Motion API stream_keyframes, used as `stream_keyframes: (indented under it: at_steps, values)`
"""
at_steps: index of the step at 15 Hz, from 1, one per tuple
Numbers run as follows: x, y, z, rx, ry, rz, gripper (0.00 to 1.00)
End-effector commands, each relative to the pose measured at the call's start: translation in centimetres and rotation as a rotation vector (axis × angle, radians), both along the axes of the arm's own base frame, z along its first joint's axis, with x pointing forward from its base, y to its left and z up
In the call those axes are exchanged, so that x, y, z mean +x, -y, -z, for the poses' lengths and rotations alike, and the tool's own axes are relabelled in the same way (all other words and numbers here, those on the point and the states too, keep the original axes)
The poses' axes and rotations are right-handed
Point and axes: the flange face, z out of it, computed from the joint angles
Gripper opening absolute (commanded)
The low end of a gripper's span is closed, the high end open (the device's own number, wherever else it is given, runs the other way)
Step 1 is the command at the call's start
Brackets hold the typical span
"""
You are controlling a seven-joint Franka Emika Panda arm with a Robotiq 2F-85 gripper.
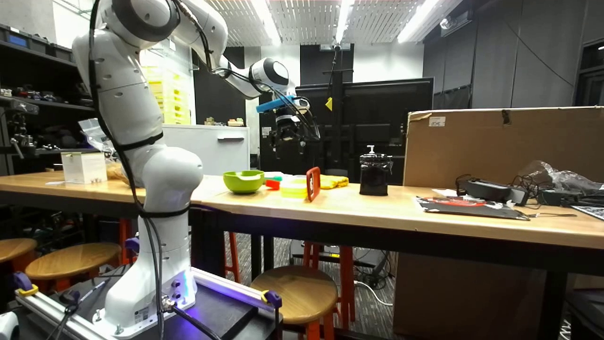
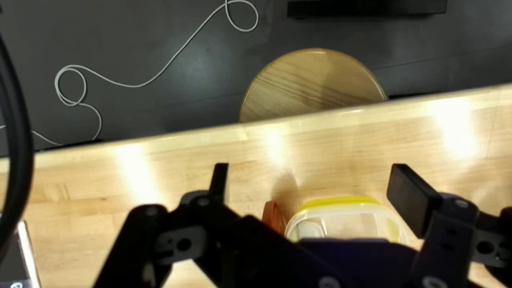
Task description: Close the lunchbox using the red lid
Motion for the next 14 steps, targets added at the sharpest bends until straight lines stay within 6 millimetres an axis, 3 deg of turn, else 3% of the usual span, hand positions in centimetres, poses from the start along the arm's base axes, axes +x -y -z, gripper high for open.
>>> stream_keyframes:
  at_steps: [1,6,7,14]
  values:
    - [2.7,1.8,-1.5,0.060,0.047,-0.109,1.00]
    - [5.9,2.5,-2.3,0.205,0.122,-0.183,1.00]
    - [4.5,2.1,-1.8,0.177,0.107,-0.158,1.00]
    - [5.7,2.3,-1.8,0.188,0.108,-0.167,1.00]
